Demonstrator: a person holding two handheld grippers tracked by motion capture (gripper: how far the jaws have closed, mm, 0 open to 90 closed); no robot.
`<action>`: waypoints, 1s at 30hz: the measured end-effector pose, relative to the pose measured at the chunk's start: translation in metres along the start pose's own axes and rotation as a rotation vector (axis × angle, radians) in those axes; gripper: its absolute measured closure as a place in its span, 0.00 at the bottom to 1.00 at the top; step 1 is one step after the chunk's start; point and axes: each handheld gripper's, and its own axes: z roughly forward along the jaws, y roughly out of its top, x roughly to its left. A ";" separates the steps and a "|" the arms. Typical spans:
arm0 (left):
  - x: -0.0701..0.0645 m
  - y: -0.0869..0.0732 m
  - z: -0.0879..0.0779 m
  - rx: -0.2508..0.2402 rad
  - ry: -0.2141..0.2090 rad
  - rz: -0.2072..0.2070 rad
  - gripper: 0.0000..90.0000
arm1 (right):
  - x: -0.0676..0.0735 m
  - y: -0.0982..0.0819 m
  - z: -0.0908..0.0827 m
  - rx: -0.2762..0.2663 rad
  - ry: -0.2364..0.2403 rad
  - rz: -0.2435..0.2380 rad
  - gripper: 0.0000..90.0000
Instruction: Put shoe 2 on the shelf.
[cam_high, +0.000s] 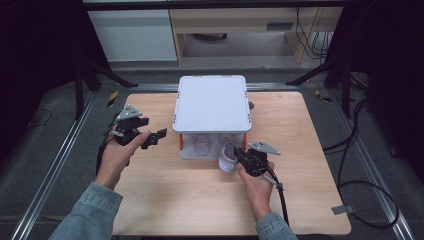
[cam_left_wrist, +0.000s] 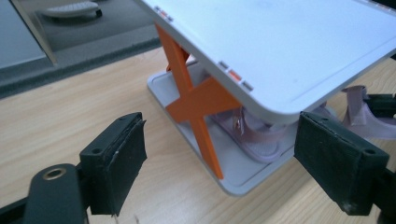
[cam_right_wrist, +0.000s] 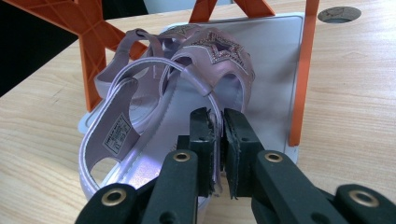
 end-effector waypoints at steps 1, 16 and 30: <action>0.000 0.000 0.000 0.000 0.000 0.000 0.18 | 0.000 0.000 0.000 0.000 0.000 0.000 0.92; -0.024 0.040 0.017 -0.071 -0.077 0.029 0.83 | -0.001 0.006 0.008 -0.009 -0.014 -0.008 0.92; -0.035 0.046 0.052 -0.004 -0.105 0.054 0.99 | 0.000 0.010 0.016 -0.021 -0.038 -0.030 0.92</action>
